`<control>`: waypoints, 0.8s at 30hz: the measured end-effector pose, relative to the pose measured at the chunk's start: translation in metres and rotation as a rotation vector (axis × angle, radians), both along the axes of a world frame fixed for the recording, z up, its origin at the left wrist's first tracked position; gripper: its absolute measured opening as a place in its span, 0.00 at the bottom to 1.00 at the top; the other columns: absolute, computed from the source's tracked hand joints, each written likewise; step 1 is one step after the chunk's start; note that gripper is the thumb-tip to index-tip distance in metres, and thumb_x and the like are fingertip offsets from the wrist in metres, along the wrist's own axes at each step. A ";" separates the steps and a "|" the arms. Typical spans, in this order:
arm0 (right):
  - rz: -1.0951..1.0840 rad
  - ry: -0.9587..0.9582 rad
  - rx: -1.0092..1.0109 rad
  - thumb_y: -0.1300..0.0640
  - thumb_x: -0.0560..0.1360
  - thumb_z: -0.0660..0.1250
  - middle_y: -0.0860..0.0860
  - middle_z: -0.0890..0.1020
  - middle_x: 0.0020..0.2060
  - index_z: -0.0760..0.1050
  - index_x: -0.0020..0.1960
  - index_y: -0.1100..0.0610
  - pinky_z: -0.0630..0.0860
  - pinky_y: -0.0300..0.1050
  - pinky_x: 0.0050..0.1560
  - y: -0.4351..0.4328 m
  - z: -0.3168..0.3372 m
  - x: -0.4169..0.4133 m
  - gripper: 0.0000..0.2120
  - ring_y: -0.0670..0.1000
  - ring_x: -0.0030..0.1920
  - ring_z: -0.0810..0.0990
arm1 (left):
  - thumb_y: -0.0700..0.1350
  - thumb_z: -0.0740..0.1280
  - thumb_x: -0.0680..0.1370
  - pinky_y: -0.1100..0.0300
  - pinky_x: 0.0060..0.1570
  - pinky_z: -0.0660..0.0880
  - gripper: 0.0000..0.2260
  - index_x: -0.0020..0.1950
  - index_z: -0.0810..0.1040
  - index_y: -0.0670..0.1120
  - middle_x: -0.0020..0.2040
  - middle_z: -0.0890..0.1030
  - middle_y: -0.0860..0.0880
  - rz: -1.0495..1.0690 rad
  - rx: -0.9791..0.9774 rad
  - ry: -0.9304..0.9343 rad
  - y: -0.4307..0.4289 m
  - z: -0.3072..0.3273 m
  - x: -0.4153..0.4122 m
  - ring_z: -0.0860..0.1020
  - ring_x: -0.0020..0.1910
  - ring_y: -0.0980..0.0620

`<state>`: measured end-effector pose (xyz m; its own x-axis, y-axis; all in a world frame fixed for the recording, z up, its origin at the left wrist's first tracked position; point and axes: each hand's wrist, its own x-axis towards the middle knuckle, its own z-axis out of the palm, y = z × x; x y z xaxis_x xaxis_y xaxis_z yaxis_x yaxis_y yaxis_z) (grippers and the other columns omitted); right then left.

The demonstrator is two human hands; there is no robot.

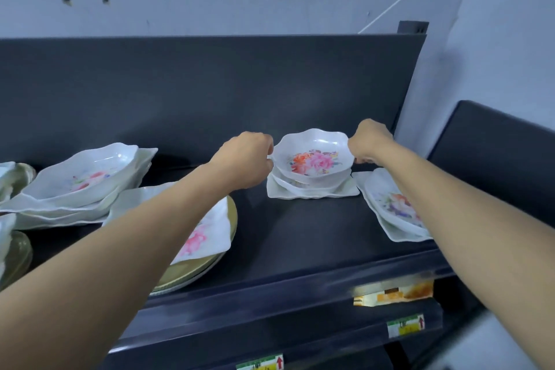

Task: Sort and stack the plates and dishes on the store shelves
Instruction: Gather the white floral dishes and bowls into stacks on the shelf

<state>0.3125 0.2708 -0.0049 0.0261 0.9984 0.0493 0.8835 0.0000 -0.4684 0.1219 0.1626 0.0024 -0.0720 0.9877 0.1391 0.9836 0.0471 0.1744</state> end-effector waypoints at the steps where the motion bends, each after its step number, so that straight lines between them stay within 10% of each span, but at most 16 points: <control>1: 0.011 0.013 -0.017 0.69 0.71 0.56 0.56 0.74 0.25 0.66 0.29 0.61 0.65 0.38 0.26 0.003 -0.003 -0.001 0.12 0.52 0.23 0.71 | 0.44 0.60 0.78 0.52 0.52 0.75 0.13 0.61 0.74 0.45 0.58 0.78 0.46 0.002 -0.006 -0.002 0.003 -0.002 0.000 0.76 0.54 0.43; 24: 0.082 -0.225 -0.384 0.68 0.76 0.52 0.58 0.76 0.29 0.73 0.43 0.66 0.64 0.36 0.20 0.039 -0.022 -0.015 0.11 0.51 0.23 0.68 | 0.44 0.61 0.78 0.54 0.50 0.75 0.13 0.62 0.74 0.45 0.58 0.78 0.47 0.021 -0.097 -0.061 0.034 -0.025 0.002 0.77 0.53 0.44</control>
